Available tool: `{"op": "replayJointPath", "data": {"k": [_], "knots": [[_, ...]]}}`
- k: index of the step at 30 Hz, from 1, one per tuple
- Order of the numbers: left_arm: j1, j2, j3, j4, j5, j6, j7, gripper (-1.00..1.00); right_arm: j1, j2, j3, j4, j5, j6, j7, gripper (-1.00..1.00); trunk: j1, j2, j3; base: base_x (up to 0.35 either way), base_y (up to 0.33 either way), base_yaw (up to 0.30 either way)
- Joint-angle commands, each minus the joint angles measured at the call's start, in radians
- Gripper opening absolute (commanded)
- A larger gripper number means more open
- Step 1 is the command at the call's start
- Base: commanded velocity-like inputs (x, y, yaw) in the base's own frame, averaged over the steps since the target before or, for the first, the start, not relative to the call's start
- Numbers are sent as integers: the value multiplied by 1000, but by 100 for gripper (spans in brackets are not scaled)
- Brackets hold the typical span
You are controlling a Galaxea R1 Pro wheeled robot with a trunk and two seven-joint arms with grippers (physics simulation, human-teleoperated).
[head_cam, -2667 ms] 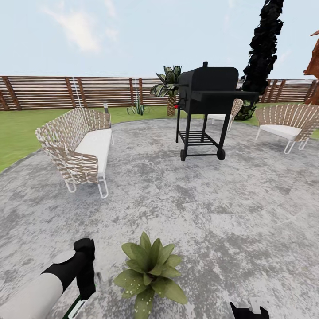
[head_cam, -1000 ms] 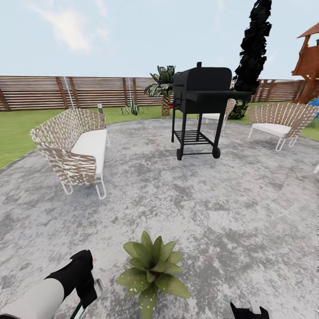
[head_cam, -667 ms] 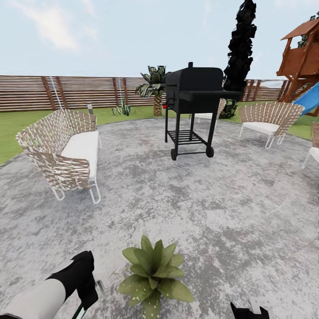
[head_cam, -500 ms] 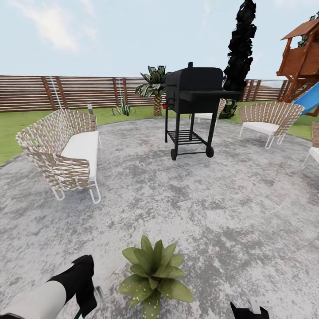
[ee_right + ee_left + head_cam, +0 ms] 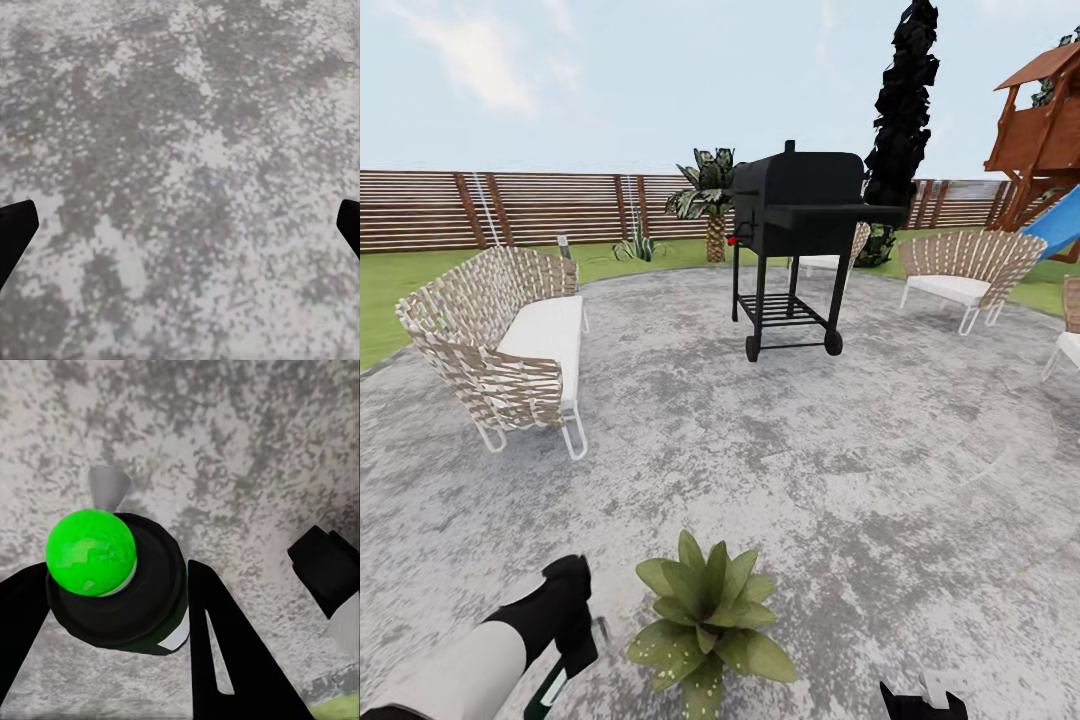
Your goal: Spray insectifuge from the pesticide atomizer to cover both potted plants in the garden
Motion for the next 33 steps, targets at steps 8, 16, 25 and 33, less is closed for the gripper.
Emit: {"op": "replayJointPath", "data": {"k": [8,16,25,33], "knots": [[11,20,-4,17,-7,-91,-18,-100,-1,1,-9,1,4,-3,6,100,0,0,-1,0,0,0],[0,13,1,-79,-12,-116,-178,-100,-1,1,-9,1,4,-3,6,100,0,0,-1,0,0,0],[7,10,-1,-74,-128,-97,-186,-100,-1,0,-9,1,4,-3,6,100,0,0,-1,0,0,0],[19,7,5,-16,-145,-97,-182,-100,0,-1,-9,1,4,-3,6,100,0,0,-1,0,0,0]]}}
